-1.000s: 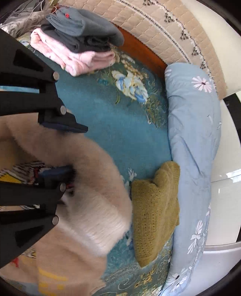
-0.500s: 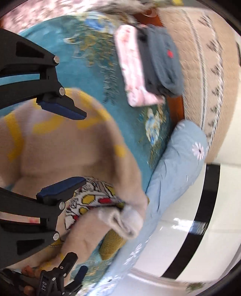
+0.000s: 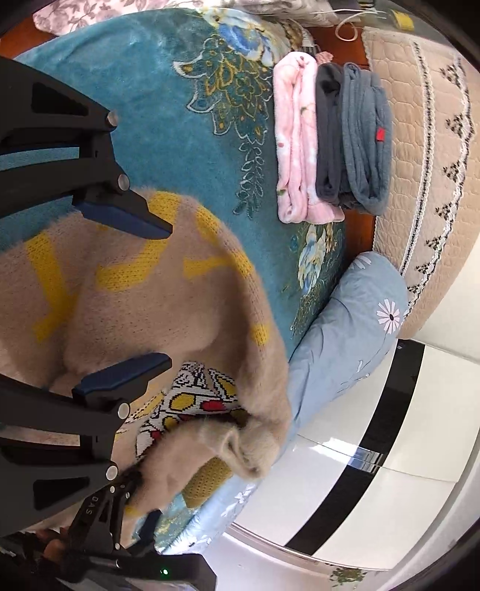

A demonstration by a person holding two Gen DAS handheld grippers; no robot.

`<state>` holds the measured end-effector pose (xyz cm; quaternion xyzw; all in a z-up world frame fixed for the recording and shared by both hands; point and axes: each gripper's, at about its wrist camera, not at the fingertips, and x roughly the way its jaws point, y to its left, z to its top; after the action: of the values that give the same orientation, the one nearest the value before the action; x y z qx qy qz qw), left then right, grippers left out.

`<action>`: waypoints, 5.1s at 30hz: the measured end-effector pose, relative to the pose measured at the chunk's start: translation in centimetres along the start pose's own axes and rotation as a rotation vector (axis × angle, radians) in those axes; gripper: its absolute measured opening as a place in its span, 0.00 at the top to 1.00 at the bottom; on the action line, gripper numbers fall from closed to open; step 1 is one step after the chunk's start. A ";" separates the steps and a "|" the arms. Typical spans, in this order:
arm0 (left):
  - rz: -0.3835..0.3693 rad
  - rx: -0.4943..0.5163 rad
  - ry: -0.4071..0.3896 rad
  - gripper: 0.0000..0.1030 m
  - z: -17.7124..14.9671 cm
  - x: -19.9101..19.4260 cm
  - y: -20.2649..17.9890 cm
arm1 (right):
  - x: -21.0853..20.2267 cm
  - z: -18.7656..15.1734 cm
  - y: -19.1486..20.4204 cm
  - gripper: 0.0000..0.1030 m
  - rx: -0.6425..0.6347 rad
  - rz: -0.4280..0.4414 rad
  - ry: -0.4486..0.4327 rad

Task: Fold clothes
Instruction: 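Grasp the sweater with the right gripper while the left gripper holds it up, then lay the beige sweater flat on the blanket with both grippers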

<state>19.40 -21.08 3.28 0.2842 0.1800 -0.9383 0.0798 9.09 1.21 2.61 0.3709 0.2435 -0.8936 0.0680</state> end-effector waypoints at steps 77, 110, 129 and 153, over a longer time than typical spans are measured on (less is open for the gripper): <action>0.215 0.309 0.267 0.80 13.6 14.6 2.7 | -0.5 -5.1 -13.0 0.36 0.567 0.209 -0.075; -0.217 -0.136 0.335 0.45 1.3 -1.2 -0.2 | 0.6 -11.5 -11.0 0.45 0.912 0.879 0.158; -0.481 -0.254 0.453 0.45 2.2 3.8 -0.4 | -3.2 -11.1 -14.2 0.89 0.927 0.931 -0.088; -0.291 -0.103 0.420 0.81 -0.5 -1.6 -2.3 | -1.3 -12.5 -14.1 0.89 0.877 0.665 0.082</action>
<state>20.44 -18.65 4.48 0.4397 0.2791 -0.8499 -0.0807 13.63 19.50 1.38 0.4557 -0.2794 -0.8266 0.1761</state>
